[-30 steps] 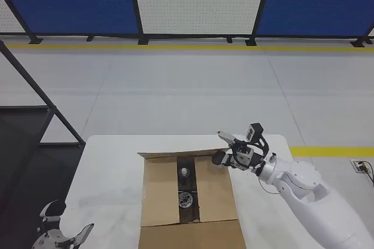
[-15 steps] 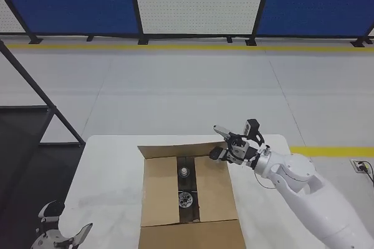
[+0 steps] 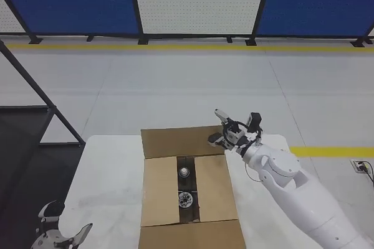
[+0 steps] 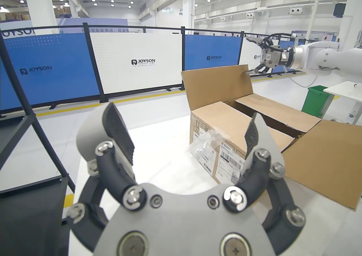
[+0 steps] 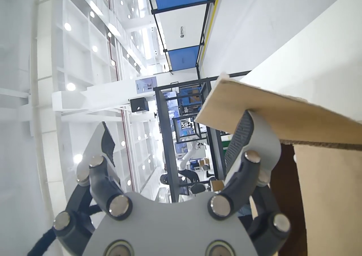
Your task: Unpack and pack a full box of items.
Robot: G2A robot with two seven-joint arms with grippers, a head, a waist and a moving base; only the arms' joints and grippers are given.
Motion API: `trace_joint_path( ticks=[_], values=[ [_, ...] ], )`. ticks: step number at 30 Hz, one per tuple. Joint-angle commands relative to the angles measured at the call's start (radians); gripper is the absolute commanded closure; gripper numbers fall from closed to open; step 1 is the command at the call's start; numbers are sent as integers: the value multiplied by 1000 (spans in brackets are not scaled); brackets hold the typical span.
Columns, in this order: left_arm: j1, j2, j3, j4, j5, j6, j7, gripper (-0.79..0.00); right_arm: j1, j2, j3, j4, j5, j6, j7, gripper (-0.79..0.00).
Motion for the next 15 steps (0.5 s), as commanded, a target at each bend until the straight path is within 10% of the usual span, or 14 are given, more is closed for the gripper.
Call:
trace_joint_path(
  ticks=[1, 15],
  values=[
    [0, 0, 0, 0, 0, 0, 0, -785, 29, -19, -24, 44, -16, 10, -29, -785],
    [0, 0, 0, 0, 0, 0, 0, -785, 187, -160, -170, 280, -74, 146, -163, -785]
  ],
)
